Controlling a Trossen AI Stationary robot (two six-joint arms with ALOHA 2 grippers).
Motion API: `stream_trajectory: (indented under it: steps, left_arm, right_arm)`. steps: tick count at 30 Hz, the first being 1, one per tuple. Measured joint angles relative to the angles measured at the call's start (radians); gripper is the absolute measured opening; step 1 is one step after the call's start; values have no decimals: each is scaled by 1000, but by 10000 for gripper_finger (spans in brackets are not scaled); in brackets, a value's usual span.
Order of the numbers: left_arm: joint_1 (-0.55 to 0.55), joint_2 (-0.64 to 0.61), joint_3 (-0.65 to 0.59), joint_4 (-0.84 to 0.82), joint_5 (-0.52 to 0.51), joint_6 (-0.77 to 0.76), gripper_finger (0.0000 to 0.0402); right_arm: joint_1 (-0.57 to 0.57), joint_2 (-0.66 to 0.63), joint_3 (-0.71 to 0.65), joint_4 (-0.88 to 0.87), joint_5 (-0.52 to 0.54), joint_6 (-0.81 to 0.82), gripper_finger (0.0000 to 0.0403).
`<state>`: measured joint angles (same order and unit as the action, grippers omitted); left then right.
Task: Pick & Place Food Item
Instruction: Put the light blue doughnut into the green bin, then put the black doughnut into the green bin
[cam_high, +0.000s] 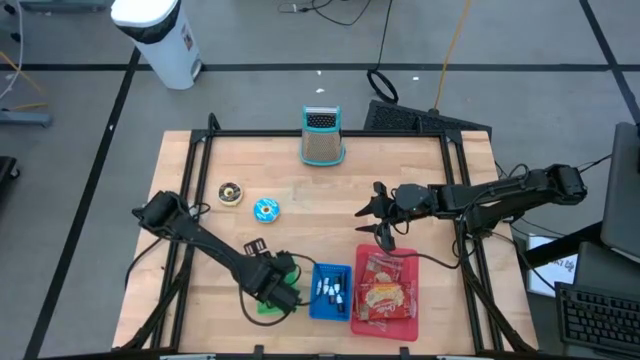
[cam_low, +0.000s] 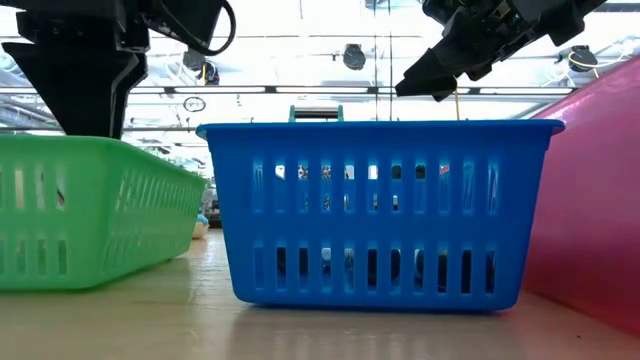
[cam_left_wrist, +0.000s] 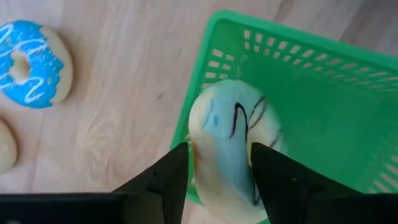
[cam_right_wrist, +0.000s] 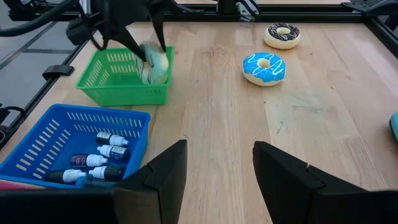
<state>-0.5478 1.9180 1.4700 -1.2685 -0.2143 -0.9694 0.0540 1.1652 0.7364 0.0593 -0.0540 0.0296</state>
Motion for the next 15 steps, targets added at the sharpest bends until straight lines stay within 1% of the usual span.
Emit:
stream_trajectory:
  steps: [4, 9, 13, 15]
  left_arm:
    - [6, -10, 0, -20, 8, -12, 181]
    - [10, -52, 1, -31, 9, -20, 182]
    - [10, -123, 1, -59, -12, -38, 182]
    - [10, -166, 1, -97, -50, -41, 182]
  right_arm:
    - [0, 0, 0, -4, 0, 0, 171]
    - [0, 0, 0, -6, 0, 0, 171]
    - [0, 0, 0, -11, 0, 6, 171]
    - [0, 0, 0, -13, -1, 12, 171]
